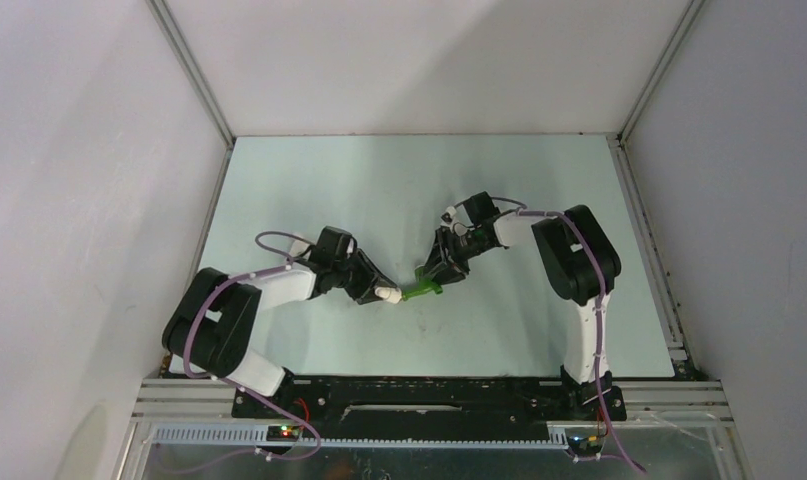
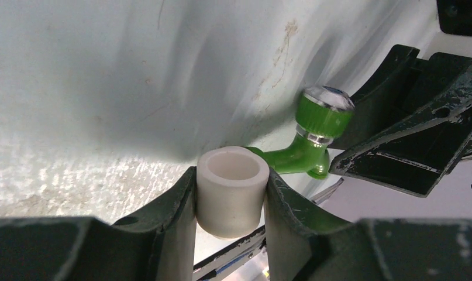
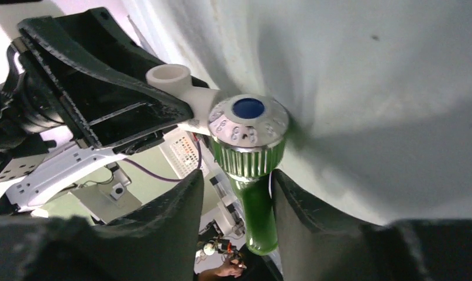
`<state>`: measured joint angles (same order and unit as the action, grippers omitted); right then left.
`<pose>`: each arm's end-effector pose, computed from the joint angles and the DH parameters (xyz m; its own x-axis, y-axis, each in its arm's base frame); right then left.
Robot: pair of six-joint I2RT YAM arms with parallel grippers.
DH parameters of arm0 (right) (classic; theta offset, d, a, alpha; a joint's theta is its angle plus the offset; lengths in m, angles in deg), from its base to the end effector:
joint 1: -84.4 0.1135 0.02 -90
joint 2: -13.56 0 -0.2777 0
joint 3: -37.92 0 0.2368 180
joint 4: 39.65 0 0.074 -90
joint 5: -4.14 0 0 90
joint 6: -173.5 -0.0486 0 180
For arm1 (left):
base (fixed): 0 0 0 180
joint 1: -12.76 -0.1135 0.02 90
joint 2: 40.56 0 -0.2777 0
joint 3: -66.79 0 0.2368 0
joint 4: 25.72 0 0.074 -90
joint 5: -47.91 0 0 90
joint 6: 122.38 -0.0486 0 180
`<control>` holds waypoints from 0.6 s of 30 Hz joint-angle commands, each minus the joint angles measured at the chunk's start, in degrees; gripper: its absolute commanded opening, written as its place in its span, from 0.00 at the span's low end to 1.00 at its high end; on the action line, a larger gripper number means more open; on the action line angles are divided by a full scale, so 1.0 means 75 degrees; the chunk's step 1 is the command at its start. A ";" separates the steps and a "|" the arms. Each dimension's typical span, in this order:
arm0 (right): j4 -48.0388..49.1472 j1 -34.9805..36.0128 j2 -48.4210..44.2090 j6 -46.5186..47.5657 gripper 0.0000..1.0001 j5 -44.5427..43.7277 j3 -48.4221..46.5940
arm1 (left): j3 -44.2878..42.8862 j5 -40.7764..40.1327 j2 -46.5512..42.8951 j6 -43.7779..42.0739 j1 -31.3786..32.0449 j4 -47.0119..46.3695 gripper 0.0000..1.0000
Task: Install the water faucets
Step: Pick up the water faucet from the center of the board.
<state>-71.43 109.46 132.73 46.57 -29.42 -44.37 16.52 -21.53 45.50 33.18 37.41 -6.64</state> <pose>0.3284 0.1983 0.1199 -0.9802 -0.0917 0.1755 0.1002 0.5347 0.8391 0.2308 -0.1247 0.1543 -0.8303 -0.5569 0.0234 -0.4392 0.6278 -0.6427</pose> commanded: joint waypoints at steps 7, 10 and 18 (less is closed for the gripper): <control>0.0735 0.0174 0.0381 -0.0480 0.30 0.0593 -0.0020 | 0.0062 0.0048 0.0413 -0.0017 0.0054 -0.0236 0.00; 0.0618 0.0158 0.0517 -0.0428 0.31 0.0549 -0.0016 | -0.0035 0.0073 0.0479 -0.0064 0.0054 -0.0204 0.00; 0.0718 0.0219 0.0908 -0.0462 0.47 0.0790 -0.0116 | -0.0152 0.0130 0.0617 -0.0122 0.0060 -0.0184 0.00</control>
<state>-65.00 110.26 137.11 44.12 -23.93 -44.53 15.97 -18.78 48.30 33.60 37.45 -9.67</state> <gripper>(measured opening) 0.446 0.416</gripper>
